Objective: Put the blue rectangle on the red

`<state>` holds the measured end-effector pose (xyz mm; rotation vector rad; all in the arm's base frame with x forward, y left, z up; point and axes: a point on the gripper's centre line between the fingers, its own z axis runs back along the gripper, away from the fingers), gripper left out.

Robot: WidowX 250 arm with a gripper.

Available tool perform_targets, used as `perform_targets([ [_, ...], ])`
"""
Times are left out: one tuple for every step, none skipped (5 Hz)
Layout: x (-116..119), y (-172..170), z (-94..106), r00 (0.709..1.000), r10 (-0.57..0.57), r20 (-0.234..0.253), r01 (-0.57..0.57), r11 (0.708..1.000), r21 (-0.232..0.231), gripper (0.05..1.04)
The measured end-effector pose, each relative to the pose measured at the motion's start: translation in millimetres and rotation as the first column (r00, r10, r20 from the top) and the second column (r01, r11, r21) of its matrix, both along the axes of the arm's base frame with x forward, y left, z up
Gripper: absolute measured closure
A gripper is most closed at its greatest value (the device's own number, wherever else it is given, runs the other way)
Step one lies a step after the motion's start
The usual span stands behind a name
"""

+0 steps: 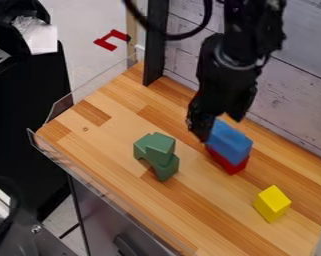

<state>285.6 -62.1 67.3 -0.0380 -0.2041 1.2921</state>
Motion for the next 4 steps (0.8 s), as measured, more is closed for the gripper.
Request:
perform_targets([
  [-10, -7, 4.5, 0.999, 0.002, 0.033, 0.000, 0.999, -0.034, 0.084],
  [-18, -15, 5.5, 0.997, -0.053, 0.051, 0.056, 0.996, -0.062, 0.084],
  [-30, -20, 7.3, 0.957, -0.289, 0.016, 0.288, 0.957, 0.033, 0.084],
  [-42, -29, 3.2, 0.846, -0.521, -0.114, 0.531, 0.841, 0.104, 0.084],
])
